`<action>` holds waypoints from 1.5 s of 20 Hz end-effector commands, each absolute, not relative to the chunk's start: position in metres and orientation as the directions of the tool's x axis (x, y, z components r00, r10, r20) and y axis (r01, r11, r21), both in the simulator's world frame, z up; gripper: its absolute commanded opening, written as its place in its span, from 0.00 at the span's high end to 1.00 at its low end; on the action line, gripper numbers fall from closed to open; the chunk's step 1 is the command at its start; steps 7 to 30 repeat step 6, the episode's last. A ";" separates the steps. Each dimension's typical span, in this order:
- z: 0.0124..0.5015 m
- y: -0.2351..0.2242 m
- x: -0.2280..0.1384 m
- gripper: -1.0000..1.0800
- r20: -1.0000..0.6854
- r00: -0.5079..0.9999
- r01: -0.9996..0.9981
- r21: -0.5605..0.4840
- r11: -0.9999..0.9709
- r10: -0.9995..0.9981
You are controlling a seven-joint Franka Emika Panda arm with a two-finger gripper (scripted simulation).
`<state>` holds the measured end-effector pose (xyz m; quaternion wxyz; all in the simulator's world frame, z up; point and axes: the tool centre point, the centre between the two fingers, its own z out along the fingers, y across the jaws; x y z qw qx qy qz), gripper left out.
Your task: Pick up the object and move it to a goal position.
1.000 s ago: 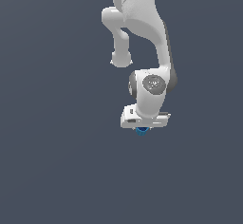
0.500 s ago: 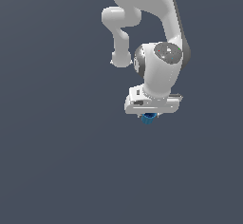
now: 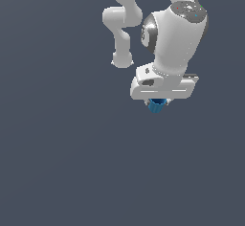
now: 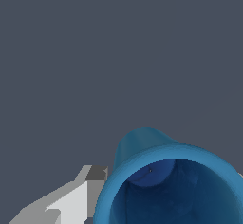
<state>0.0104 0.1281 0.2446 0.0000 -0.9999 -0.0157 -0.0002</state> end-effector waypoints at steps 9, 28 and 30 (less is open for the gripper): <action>0.264 0.132 0.009 1.00 0.000 1.000 0.031 0.000 -1.000 0.031; 0.264 0.132 0.009 1.00 0.000 1.000 0.031 0.000 -1.000 0.031; 0.264 0.132 0.009 1.00 0.000 1.000 0.031 0.000 -1.000 0.031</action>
